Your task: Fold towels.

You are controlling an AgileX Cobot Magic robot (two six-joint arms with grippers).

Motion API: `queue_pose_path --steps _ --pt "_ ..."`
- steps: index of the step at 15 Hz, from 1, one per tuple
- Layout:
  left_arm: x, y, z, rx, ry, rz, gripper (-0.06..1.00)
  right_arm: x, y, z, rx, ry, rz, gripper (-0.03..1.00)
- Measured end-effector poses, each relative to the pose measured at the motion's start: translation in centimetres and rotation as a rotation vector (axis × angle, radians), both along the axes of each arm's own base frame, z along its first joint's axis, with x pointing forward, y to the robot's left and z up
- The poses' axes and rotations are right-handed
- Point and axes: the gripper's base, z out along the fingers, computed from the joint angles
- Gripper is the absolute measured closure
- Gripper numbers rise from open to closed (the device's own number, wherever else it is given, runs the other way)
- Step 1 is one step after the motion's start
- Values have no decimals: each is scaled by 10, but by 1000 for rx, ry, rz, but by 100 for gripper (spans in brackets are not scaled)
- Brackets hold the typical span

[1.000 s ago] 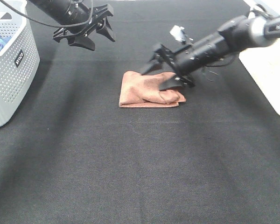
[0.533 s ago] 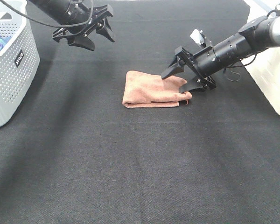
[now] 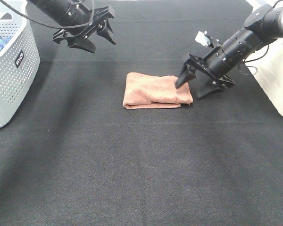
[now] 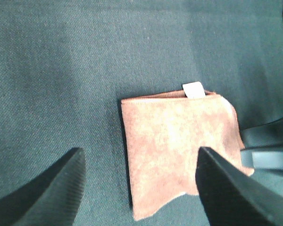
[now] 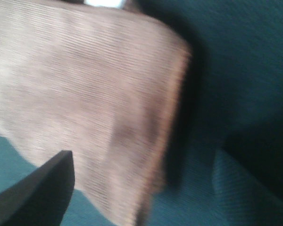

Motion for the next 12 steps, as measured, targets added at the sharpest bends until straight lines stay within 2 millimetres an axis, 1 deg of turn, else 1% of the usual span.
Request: queue_pose_path --steps 1,2,4,6,8,10,11,12 --pt "-3 1 8 8 -10 -8 30 0 -2 3 -21 4 -10 21" --pt "-8 5 28 46 -50 -29 30 -2 -3 17 -35 -3 -8 21" --pt "-22 12 58 137 -96 -89 30 -9 -3 50 -36 -6 3 21" --pt "-41 23 87 240 -97 -122 30 -21 -5 83 -46 12 8 21" --pt "-61 36 117 344 -100 -130 30 -32 -5 113 -66 5 17 21" --pt "-81 48 150 408 -149 -91 30 -43 -2 145 -131 -63 27 21" --pt "-81 48 150 408 -149 -91 30 -43 -2 145 -131 -63 27 21" --pt "-97 55 173 421 -192 -59 30 -58 6 174 -190 -130 50 21"
